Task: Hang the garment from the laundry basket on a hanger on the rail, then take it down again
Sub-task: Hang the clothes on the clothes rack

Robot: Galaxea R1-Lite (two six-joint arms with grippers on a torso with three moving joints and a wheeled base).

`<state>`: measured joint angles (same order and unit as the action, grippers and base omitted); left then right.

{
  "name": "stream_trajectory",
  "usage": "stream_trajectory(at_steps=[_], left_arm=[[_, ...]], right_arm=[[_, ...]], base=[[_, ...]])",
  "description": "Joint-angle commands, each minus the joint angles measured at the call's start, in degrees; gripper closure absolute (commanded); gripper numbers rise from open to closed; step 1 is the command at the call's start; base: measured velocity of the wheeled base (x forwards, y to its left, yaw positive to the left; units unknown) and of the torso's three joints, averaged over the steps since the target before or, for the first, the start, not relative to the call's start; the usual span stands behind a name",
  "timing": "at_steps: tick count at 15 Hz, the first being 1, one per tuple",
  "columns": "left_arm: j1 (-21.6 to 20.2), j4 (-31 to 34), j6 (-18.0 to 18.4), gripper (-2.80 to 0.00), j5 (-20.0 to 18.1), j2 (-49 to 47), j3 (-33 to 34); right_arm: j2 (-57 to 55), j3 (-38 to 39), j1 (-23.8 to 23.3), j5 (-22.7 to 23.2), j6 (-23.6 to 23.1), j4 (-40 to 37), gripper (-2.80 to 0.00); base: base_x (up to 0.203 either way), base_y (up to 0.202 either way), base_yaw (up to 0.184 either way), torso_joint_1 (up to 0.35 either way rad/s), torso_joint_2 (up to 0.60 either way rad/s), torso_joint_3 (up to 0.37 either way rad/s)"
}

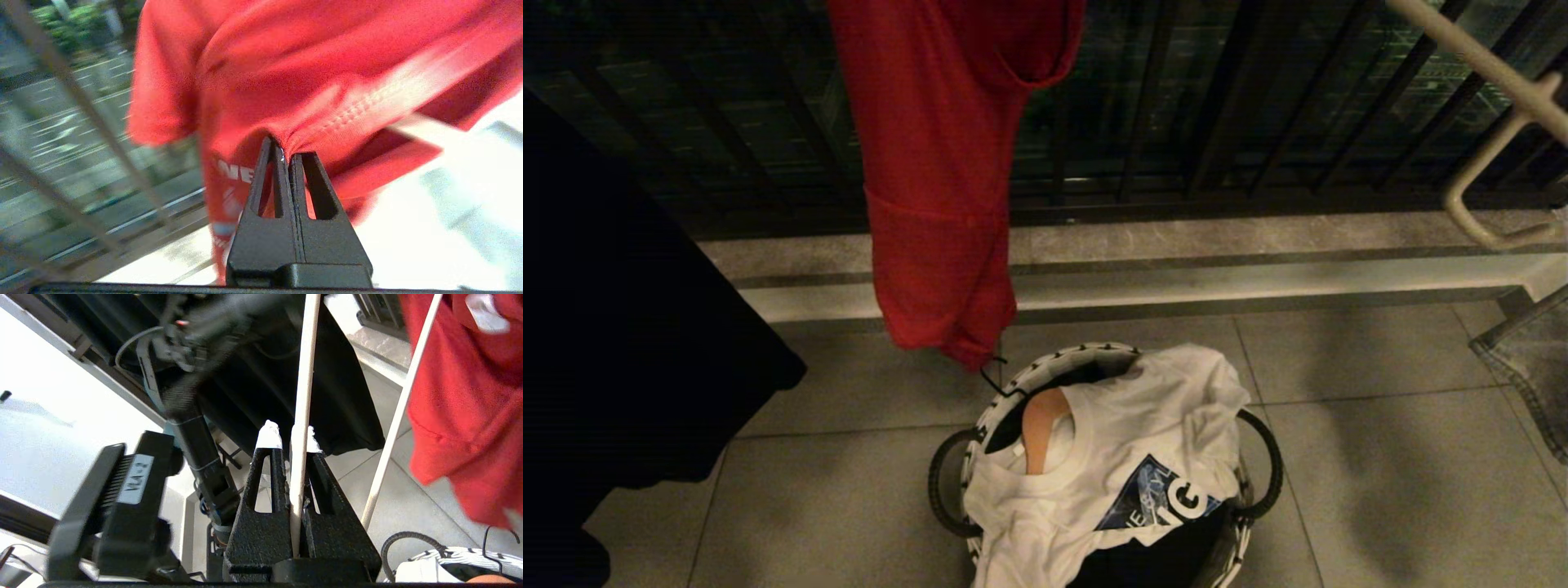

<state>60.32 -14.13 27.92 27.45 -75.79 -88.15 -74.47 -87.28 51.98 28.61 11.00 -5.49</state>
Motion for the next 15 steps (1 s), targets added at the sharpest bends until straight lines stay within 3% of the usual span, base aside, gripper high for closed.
stream_trajectory(at_steps=[1, 5, 10, 15], left_arm=[[2.84, 0.09, 0.05, 0.00, 0.38, 1.46, -0.12], [6.93, 1.18, -1.46, 0.00, 0.56, 1.67, 0.50], [9.97, 18.92, -16.80, 0.00, -0.39, 3.59, -1.57], [10.19, 27.40, -24.54, 0.00, -6.51, 5.73, -2.20]], right_arm=[[-1.11, -0.08, 0.05, 0.06, 0.08, 0.01, 0.00], [-2.10, -0.61, -0.02, -0.12, 0.08, 1.18, 0.00], [-2.08, -0.61, -0.04, -0.40, 0.08, 1.27, 0.00], [-2.17, -0.52, 0.05, -0.40, 0.89, 2.57, 0.00]], base=[[0.000, 0.000, 0.000, 0.000, 0.00, 0.000], [0.000, 0.000, 0.000, 0.000, 0.00, 0.000], [0.000, 0.000, 0.000, 0.000, 0.00, 0.000], [0.000, 0.000, 0.000, 0.000, 0.00, 0.000]])
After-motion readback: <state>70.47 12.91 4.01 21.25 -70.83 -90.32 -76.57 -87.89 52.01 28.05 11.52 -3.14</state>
